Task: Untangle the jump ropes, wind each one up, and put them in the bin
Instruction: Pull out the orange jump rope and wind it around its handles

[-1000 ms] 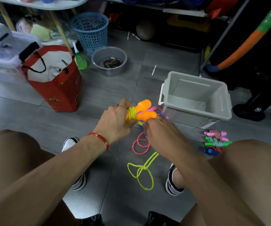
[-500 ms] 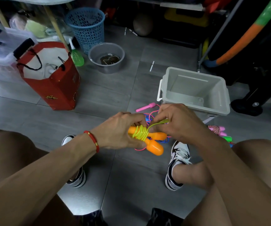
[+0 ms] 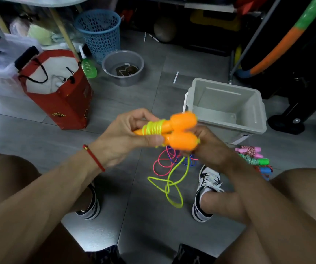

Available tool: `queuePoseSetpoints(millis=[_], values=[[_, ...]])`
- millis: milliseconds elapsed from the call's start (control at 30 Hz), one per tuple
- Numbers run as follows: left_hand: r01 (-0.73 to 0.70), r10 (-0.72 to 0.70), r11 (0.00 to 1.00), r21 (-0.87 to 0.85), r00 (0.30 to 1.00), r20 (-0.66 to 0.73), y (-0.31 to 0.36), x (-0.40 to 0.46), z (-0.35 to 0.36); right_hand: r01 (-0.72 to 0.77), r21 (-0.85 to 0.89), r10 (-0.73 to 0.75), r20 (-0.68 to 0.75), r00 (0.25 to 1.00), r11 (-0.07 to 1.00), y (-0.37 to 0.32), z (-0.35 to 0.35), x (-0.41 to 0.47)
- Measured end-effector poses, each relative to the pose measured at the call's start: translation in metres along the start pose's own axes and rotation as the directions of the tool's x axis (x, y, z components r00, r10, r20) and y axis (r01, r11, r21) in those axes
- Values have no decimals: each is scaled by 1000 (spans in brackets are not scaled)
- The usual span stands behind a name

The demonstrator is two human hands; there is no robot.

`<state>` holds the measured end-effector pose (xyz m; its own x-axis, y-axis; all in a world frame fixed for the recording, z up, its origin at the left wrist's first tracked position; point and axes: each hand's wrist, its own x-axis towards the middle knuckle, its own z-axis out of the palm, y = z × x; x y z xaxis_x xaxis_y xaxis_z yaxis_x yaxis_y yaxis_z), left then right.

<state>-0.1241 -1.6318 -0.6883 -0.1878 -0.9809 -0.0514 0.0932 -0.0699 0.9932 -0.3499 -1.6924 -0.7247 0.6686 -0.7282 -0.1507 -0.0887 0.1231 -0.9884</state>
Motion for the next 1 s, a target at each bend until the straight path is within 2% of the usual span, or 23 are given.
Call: queuePoseSetpoints(millis=[100, 167, 233, 333, 400, 467, 533, 567, 600, 667, 767, 867, 900, 933, 1000], values=[[70, -90, 994, -84, 959, -268, -8, 5, -5, -104, 36, 104, -14, 994, 994, 10, 23, -1], [131, -149, 989, -74, 911, -385, -11, 7, -7, -141, -82, 135, -65, 989, 987, 11, 40, 1], [175, -161, 984, -13, 873, -461, -13, 9, -7, -109, -244, 85, -107, 991, 964, 12, 53, 2], [197, -110, 974, 113, 845, -523, -22, 9, -9, -166, -315, 125, -147, 981, 934, 8, 59, 2], [216, -42, 941, 259, 837, -546, -29, 9, -9, -234, -330, 182, -182, 966, 915, 2, 63, 0], [262, 49, 844, 469, 832, -552, -34, 10, -6, -291, -263, 233, -231, 945, 920, -4, 70, -2], [299, 110, 740, 603, 831, -546, -34, 12, -7, -335, -171, 290, -240, 926, 927, -9, 75, -5], [306, 128, 697, 649, 836, -533, -35, 13, -11, -348, -184, 301, -240, 923, 919, -12, 76, -6], [287, 159, 656, 698, 852, -499, -37, 13, -15, -340, -267, 279, -242, 929, 902, -15, 75, -8], [203, 205, 546, 813, 908, -365, -39, 12, -23, -254, -540, 154, -224, 963, 803, -22, 68, -12], [82, 168, 439, 895, 971, -172, -43, 7, -23, -170, -810, 37, -181, 983, 561, -33, 54, -17], [13, 17, 404, 915, 1000, -22, -53, 1, -17, -75, -974, -26, -82, 996, 212, -41, 48, -19], [-39, 5, 409, 912, 999, 41, -54, -1, -14, -62, -985, -39, -69, 997, 162, -41, 45, -17], [-89, 12, 413, 906, 996, 92, -53, -4, -10, -58, -986, -50, -67, 996, 159, -42, 43, -17], [-157, 33, 403, 902, 987, 157, -48, -7, -2, -51, -975, -89, -71, 994, 215, -42, 37, -17]])
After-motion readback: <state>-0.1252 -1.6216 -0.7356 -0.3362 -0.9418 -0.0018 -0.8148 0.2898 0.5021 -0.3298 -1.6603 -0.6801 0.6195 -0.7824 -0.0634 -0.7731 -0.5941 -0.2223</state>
